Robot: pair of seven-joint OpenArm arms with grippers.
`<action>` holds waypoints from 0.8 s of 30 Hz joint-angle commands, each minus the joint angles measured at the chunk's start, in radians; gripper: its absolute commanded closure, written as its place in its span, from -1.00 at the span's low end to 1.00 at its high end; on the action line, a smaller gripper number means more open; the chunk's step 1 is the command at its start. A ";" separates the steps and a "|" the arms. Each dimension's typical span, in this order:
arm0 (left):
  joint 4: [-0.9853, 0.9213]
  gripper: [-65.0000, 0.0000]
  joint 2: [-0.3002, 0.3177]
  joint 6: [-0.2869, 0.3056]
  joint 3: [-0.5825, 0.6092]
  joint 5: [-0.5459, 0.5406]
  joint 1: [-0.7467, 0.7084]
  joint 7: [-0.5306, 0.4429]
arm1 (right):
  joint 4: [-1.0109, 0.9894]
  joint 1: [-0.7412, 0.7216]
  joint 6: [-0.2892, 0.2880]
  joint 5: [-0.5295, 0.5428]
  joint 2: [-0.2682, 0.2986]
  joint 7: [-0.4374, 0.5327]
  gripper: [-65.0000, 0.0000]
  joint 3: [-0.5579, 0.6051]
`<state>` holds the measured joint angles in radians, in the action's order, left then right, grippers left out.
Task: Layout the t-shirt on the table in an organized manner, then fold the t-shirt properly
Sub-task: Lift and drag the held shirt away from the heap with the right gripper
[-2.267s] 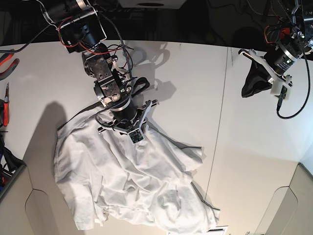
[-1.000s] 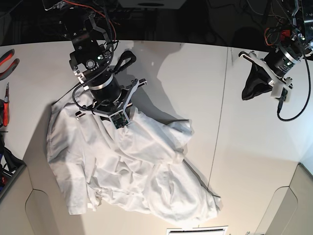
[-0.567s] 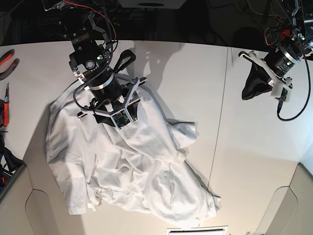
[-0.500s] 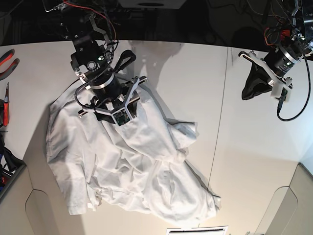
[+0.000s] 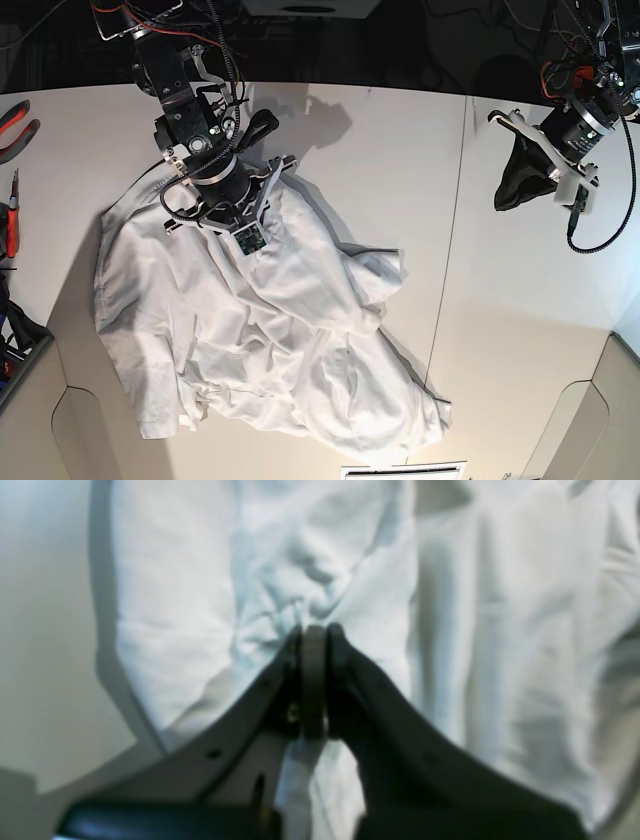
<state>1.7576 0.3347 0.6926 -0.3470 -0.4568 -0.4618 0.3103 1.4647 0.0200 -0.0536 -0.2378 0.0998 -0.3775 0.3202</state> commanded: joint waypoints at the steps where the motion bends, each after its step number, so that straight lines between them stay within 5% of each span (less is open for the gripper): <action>1: 0.012 1.00 0.011 0.006 -0.006 -0.017 0.002 -0.021 | 0.060 -0.008 0.006 -0.015 -0.003 0.016 1.00 -0.002; 8: 0.012 1.00 0.011 0.006 -0.006 -0.017 0.002 -0.021 | 0.310 0.093 -0.012 -0.025 0.000 -0.076 1.00 -0.001; 24: 0.012 1.00 0.012 0.006 -0.006 -0.018 0.003 -0.022 | 0.507 0.436 -0.289 0.160 0.179 -0.158 1.00 0.003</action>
<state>1.7576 0.3351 0.6926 -0.3470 -0.4564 -0.4618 0.3103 1.9526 0.4522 -0.3405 -0.0860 0.2745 -0.5533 0.3229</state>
